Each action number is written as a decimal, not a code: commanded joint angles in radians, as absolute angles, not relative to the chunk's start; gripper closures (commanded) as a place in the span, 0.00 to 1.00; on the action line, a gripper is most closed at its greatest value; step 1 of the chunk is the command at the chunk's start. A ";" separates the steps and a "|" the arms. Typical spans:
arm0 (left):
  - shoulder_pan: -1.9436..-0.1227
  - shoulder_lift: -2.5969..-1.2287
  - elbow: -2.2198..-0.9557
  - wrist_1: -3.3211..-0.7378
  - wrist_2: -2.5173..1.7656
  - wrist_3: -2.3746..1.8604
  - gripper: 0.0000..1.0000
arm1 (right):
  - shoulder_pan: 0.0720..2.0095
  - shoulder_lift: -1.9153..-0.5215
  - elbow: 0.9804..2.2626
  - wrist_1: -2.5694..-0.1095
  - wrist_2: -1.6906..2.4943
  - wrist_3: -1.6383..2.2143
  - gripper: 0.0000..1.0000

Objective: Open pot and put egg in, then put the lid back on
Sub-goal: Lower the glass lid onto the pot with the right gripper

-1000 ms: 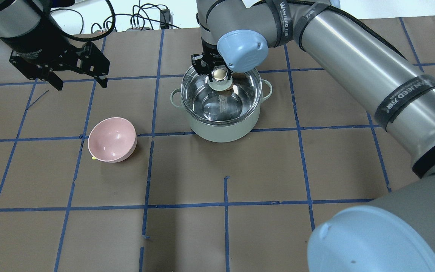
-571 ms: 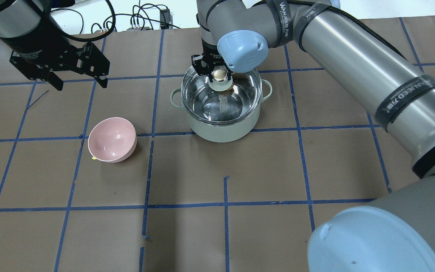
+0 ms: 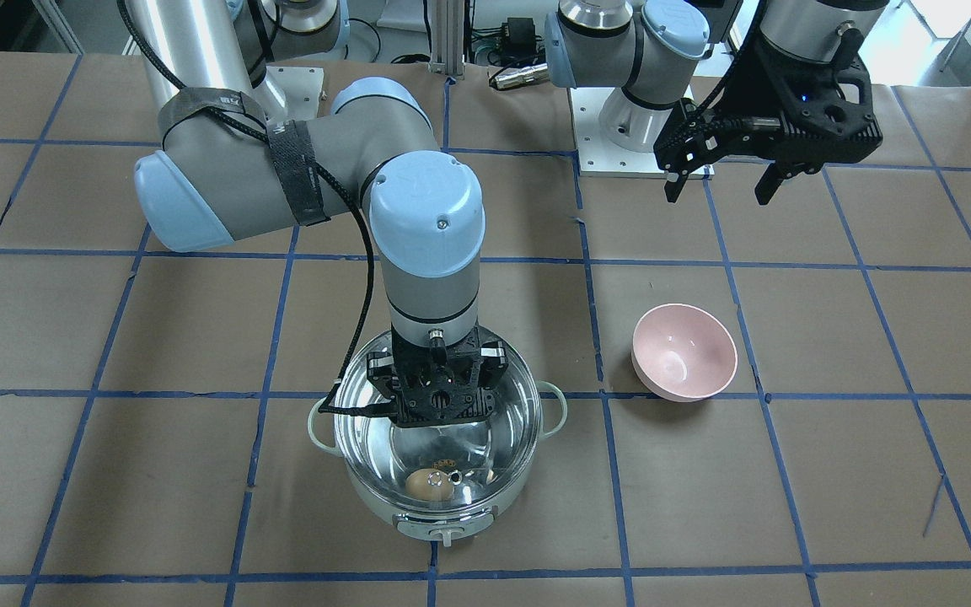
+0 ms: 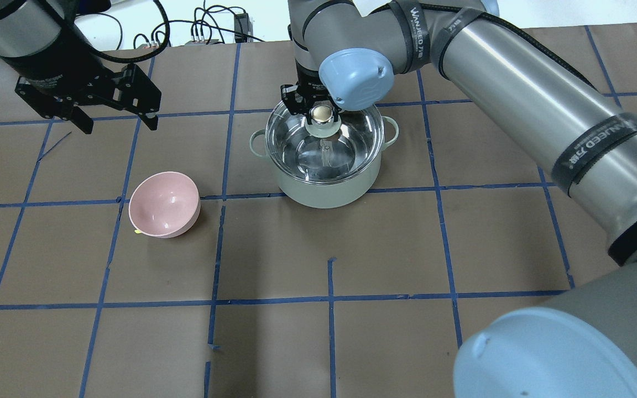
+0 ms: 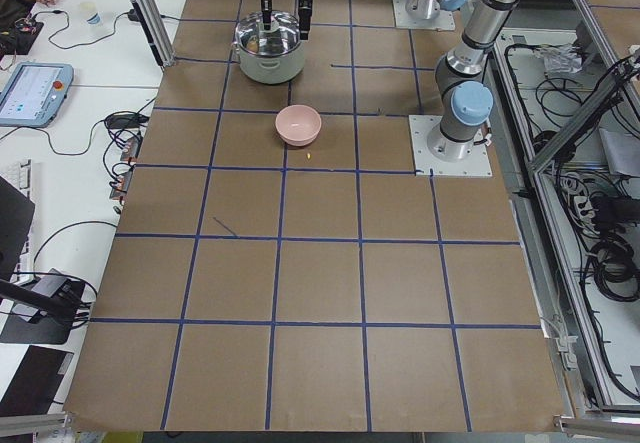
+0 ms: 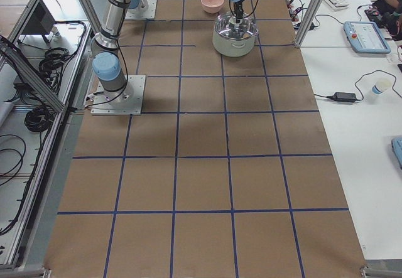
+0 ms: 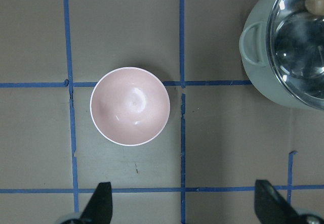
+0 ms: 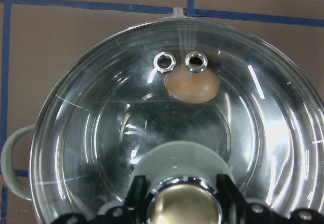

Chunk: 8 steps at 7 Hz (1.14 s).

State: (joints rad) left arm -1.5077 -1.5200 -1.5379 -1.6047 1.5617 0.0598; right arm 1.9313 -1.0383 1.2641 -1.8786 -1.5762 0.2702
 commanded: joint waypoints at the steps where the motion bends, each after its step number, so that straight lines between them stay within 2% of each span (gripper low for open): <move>1: -1.508 -1.520 -1.539 -1.605 1.560 0.060 0.00 | 1.931 -1.037 1.266 -1.884 -1.575 0.268 0.94; 4: -1.509 -1.519 -1.539 -1.605 1.560 0.060 0.00 | 1.931 -1.037 1.272 -1.882 -1.574 0.284 0.91; 5: -1.508 -1.520 -1.540 -1.605 1.560 0.060 0.00 | 1.931 -1.037 1.275 -1.884 -1.575 0.285 0.80; 6: -1.509 -1.520 -1.540 -1.605 1.562 0.060 0.00 | 1.931 -1.038 1.275 -1.885 -1.586 0.285 0.09; 7: -1.509 -1.519 -1.539 -1.605 1.563 0.061 0.00 | 1.931 -1.045 1.272 -1.885 -1.585 0.285 0.00; 8: -1.508 -1.519 -1.539 -1.605 1.563 0.061 0.00 | 1.928 -1.069 1.267 -1.882 -1.585 0.281 0.00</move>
